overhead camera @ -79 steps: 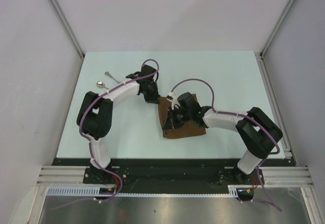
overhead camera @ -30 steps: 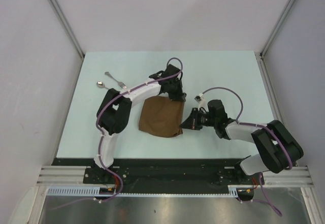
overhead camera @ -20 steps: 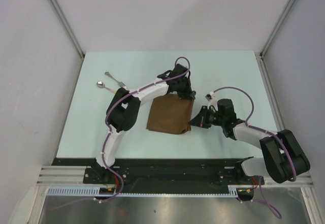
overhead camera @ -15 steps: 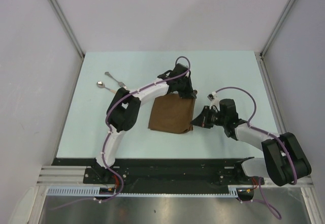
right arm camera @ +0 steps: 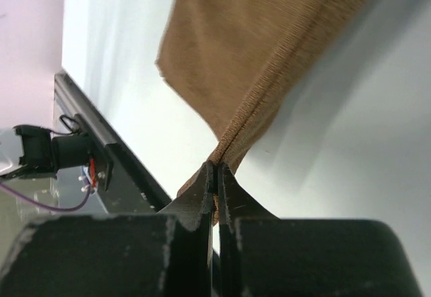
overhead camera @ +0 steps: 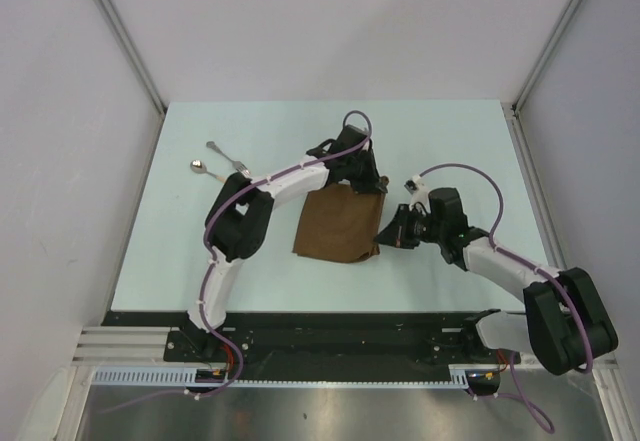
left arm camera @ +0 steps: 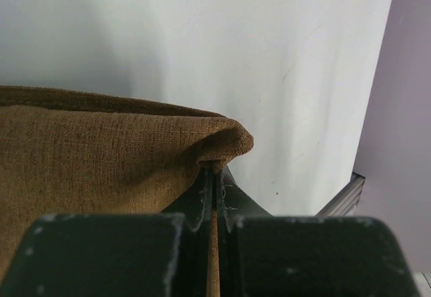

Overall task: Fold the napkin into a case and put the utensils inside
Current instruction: Turn over the upper triangle folded napkin at the center of the board.

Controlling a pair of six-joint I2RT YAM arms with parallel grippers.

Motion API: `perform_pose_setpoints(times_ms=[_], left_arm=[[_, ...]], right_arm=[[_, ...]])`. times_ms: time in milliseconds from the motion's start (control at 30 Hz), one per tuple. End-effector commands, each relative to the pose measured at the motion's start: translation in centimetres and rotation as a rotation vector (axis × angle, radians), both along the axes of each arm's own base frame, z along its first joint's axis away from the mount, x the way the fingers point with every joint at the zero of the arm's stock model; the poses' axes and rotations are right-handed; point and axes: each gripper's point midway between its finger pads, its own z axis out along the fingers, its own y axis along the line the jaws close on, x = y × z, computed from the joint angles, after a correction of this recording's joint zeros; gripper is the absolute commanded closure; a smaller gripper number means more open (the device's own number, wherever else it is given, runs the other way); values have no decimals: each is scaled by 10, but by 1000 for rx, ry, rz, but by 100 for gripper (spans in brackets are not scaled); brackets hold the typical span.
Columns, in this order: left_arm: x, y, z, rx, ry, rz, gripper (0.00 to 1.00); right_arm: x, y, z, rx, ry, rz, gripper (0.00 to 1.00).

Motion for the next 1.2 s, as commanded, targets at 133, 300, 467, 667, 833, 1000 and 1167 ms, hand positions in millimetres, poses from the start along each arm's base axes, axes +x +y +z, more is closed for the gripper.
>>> perform_pose_setpoints(times_ms=[133,300,467,667,833,1000,1167], left_arm=[[88,104,148,-186,-345,292,100],[78,187,186,-211,-380,367,100],[58,256,201,-179,-387,432,100],[31,359,231,-138,-455,604,100],[1,406,257,-96,-530,681,100],[-13,429,272,-49,-576,757,100],[-2,413,257,-81,-554,730,100]], right_arm=[[-64,84,68,67,48,412,100],[-65,139,119,111,-48,505,100],[-84,196,128,134,-43,627,100],[-109,255,155,194,-75,764,100],[-133,293,169,249,-74,873,100],[-151,310,197,346,-89,957,100],[-149,293,186,414,-45,966,100]])
